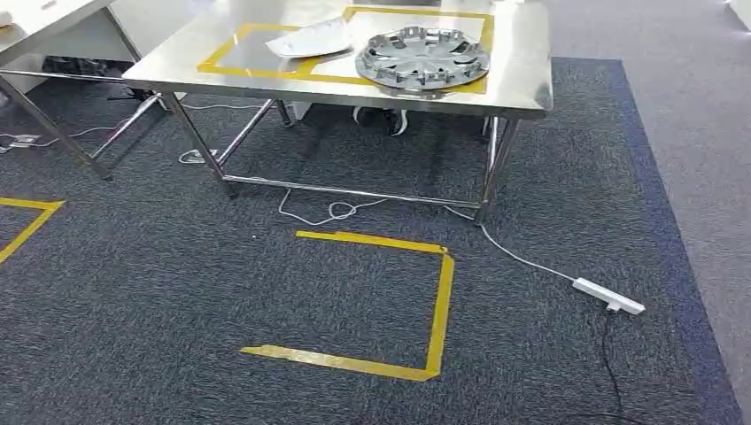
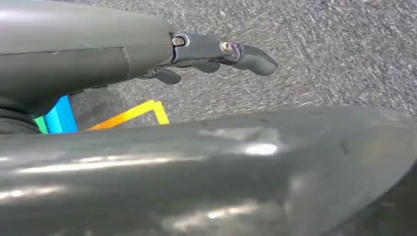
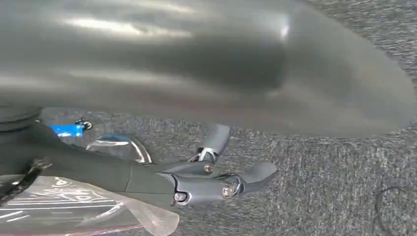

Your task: Take the parts from the cabinet and place them on the table.

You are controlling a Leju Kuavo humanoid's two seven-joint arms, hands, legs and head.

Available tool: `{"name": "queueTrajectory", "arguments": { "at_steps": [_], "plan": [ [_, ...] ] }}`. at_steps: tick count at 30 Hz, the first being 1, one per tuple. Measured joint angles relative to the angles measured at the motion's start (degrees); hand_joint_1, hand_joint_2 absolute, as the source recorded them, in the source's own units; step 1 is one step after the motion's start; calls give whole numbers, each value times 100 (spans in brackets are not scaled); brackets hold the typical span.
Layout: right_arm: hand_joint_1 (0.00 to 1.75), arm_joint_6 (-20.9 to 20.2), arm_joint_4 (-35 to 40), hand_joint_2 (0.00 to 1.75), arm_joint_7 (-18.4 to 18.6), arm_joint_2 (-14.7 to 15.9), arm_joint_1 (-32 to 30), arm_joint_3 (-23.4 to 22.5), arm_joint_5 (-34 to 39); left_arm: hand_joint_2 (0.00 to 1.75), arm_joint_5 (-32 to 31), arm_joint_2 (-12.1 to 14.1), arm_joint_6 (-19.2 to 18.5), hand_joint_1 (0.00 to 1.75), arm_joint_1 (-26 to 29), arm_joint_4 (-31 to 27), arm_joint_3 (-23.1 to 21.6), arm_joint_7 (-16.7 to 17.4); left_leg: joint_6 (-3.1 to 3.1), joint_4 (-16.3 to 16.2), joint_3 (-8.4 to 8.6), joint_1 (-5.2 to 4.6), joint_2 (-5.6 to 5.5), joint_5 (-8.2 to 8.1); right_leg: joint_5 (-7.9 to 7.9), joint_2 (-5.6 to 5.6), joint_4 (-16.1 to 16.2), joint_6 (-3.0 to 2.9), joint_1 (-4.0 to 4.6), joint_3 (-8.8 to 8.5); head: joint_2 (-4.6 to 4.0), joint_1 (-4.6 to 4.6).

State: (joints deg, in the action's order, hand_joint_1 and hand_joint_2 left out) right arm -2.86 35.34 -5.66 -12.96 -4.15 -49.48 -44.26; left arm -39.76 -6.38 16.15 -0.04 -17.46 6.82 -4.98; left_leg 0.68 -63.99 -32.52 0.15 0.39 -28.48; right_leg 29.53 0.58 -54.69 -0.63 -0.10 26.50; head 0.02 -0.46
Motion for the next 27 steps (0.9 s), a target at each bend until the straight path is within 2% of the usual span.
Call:
{"name": "queueTrajectory", "arguments": {
  "at_steps": [1, 2, 3, 4, 5, 6, 7, 9, 10, 16, 27],
  "plan": [
    [0, -2, -11, 0, -4, 0, 13, -9, 9, 0, 0, 4, 2, 0, -1, -2, 0, -7, -59, 489, 274, -13, -11, 170, -2, -4, -9, 4, 5, 12, 0, 2],
    [0, -9, -50, 0, -9, 0, 30, -24, 17, 0, 2, 18, 4, 0, -1, 0, 9, -9, -125, 682, 396, -28, -18, 131, -12, -9, -59, 29, 41, 41, 0, 13],
    [0, -18, -63, 0, -9, 2, 53, -35, 22, 0, 2, 15, 15, 0, -2, 0, 13, -24, -138, 701, 359, -38, -15, 146, -30, -3, -51, 64, 33, 139, 2, 9],
    [0, -24, -81, 0, -11, 2, 59, -44, 26, 0, 4, 15, 13, 0, -5, 0, 15, -31, -154, 758, 358, -48, -11, 131, -36, -4, -54, 86, 30, 96, 0, -2],
    [0, -28, -96, 0, -13, 11, 64, -52, 26, 0, 4, 2, 13, 0, -8, 0, 15, -37, -72, 866, 368, -26, -8, 45, 14, -2, -112, 20, 53, 148, 0, 11],
    [0, -35, -105, 0, -15, 15, 81, -66, 31, 0, 7, 11, 15, 0, -10, 0, 17, -41, -40, 822, 335, -31, -14, 70, -6, 5, -118, 22, 38, 172, 2, 17],
    [0, -39, -124, 0, -15, 31, 91, -81, 37, 0, 15, 13, 18, 0, -9, 0, 22, -41, -64, 816, 329, -42, -14, 63, -13, 7, -116, 46, 33, 210, 0, -2],
    [0, -59, -151, 0, -17, 31, 109, -83, 41, 0, 17, 4, 17, 0, -17, 0, 24, -41, -72, 809, 326, -51, -11, 61, -22, 3, -110, 59, 25, 241, 0, 7],
    [0, -68, -166, 0, -22, 33, 117, -83, 41, 0, 17, -2, 15, 0, -25, 0, 24, -41, -99, 808, 322, -59, -11, 64, -27, 1, -108, 66, 15, 242, 0, 13],
    [0, -131, -286, 0, -63, 59, 128, -94, 144, 0, 20, -4, 13, 0, -48, 0, 24, -46, -136, 798, 306, -88, -10, 87, -68, -2, -99, 132, -14, 254, 0, 9],
    [0, -177, -642, 0, -63, 142, 176, -269, 343, 0, 72, -2, 37, 0, -85, 15, 24, -85, -148, 794, 296, -82, -10, 103, -76, -1, -114, 142, -12, 255, 0, 7]
  ]
}}
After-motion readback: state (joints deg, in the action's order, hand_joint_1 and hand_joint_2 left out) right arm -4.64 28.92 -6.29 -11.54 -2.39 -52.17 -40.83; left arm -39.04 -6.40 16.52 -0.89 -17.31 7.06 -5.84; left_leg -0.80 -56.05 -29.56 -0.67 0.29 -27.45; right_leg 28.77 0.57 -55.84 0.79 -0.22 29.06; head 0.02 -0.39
